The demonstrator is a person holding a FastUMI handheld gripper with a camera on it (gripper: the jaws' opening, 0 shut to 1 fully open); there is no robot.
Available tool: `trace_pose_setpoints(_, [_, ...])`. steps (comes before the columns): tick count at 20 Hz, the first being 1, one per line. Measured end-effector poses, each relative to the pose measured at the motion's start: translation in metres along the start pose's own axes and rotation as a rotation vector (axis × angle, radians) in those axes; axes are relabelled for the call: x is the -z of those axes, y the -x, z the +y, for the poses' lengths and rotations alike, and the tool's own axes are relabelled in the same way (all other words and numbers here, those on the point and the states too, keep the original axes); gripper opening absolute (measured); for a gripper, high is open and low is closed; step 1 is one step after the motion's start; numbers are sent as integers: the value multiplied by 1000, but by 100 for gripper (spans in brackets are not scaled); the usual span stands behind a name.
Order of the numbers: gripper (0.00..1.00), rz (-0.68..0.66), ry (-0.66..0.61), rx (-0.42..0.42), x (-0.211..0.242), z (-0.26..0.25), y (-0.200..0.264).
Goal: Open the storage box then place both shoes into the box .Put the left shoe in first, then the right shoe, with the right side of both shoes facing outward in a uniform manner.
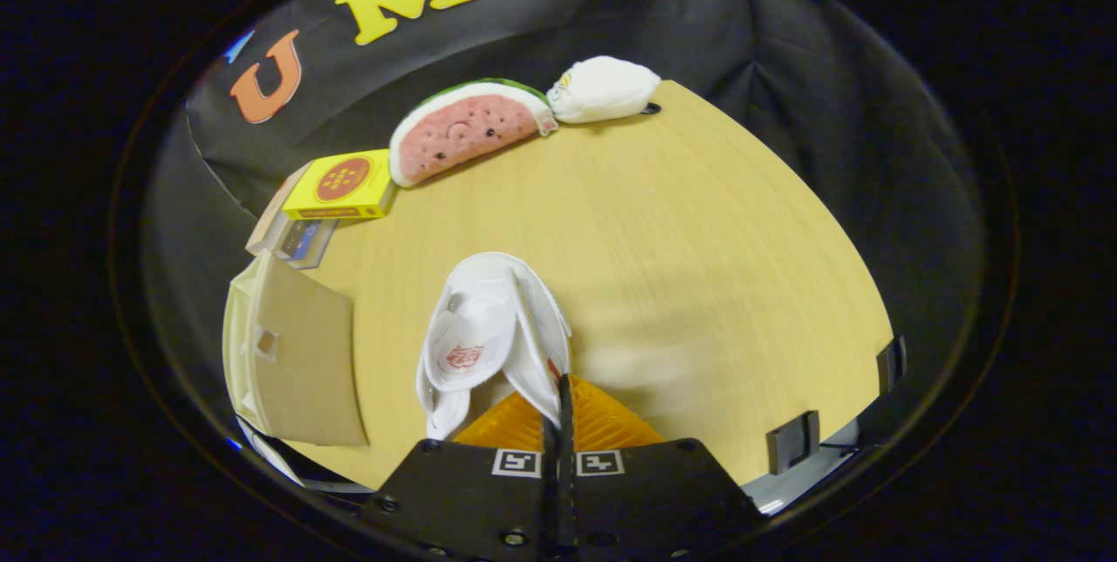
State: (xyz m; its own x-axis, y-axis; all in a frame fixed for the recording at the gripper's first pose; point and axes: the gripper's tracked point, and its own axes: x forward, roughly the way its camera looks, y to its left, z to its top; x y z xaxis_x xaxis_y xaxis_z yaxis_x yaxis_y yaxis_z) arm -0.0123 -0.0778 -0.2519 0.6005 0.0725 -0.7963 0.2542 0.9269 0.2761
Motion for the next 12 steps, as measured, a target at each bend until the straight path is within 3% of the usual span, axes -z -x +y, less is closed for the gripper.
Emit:
trace_pose_setpoints(7, [0,-58,6,-135,-3,177,67])
trace_pose_setpoints(12, [0,-91,28,-144,10,272,68])
